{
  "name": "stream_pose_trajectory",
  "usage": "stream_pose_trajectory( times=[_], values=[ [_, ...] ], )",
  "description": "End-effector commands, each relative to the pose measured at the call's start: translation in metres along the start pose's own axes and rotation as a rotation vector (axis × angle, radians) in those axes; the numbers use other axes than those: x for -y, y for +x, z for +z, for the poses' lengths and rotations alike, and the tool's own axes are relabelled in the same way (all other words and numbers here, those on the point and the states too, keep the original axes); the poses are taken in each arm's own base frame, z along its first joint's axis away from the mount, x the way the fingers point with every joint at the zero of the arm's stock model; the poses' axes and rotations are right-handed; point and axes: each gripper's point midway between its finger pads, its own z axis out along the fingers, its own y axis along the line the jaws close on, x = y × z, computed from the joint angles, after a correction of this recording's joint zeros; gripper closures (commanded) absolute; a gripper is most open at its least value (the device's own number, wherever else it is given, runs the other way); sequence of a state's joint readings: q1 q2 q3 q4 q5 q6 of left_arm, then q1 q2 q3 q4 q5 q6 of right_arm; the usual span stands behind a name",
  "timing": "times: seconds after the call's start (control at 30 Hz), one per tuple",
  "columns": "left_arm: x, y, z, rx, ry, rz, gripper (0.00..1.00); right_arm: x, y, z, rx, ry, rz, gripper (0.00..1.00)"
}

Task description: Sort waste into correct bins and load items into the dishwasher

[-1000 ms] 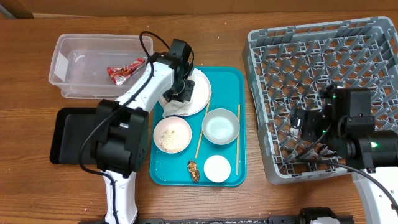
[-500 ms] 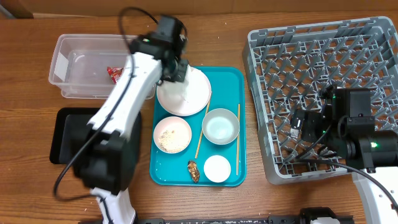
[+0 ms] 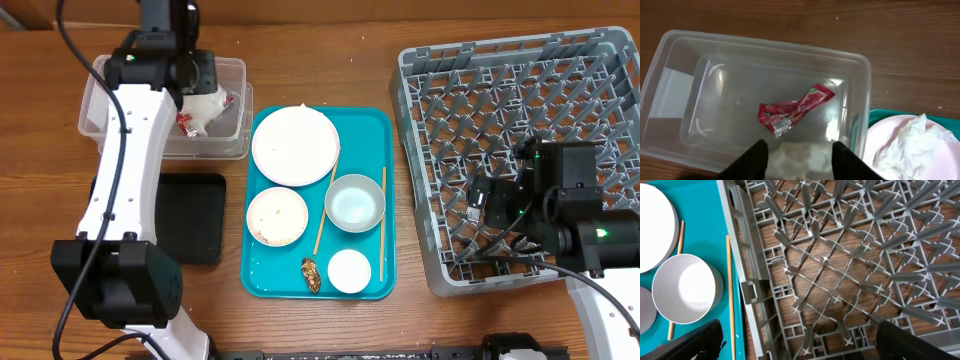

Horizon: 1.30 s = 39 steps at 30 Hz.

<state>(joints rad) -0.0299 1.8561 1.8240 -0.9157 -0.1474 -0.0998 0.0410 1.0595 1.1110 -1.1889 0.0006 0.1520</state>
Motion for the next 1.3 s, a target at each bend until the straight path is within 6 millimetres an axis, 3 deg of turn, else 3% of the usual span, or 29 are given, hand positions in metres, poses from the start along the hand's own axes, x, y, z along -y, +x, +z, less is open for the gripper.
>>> stream_pose_trajectory(
  times=[0.0, 0.23, 0.43, 0.57, 0.77, 0.93, 1.03, 1.17, 1.2, 1.27],
  values=[
    [0.012, 0.005, 0.009, -0.026, 0.053, -0.035, 0.39, -0.002, -0.009, -0.008, 0.036, -0.005, -0.013, 0.00],
    [0.090, 0.023, -0.005, -0.097, 0.393, 0.010, 0.41, -0.002, -0.009, -0.008, 0.037, -0.005, -0.013, 0.00],
    [0.130, 0.046, 0.001, -0.133, 0.367, 0.122, 0.39, -0.002, -0.009, -0.008, 0.037, -0.005, -0.013, 0.00],
    [0.149, 0.065, 0.022, -0.180, 0.314, 0.184, 0.34, -0.003, -0.009, -0.008, 0.036, -0.011, -0.013, 0.00],
    [0.166, 0.109, 0.076, -0.312, 0.259, 0.243, 0.31, -0.003, -0.009, -0.008, 0.035, -0.011, -0.013, 0.00],
    [0.167, 0.144, 0.111, -0.421, 0.235, 0.257, 0.32, -0.003, -0.009, -0.008, 0.035, -0.011, -0.013, 0.00],
    [0.168, 0.155, 0.120, -0.453, 0.231, 0.262, 0.33, -0.003, -0.009, -0.008, 0.036, -0.011, -0.013, 0.00],
    [0.168, 0.165, 0.125, -0.482, 0.225, 0.268, 0.43, -0.003, -0.009, -0.008, 0.035, -0.011, -0.013, 0.00],
    [0.168, 0.167, 0.126, -0.489, 0.223, 0.269, 0.51, -0.003, -0.009, -0.008, 0.035, -0.011, -0.013, 0.00],
    [0.166, 0.169, 0.125, -0.502, 0.220, 0.272, 0.78, -0.003, -0.009, -0.008, 0.035, -0.011, -0.013, 0.00]
  ],
)
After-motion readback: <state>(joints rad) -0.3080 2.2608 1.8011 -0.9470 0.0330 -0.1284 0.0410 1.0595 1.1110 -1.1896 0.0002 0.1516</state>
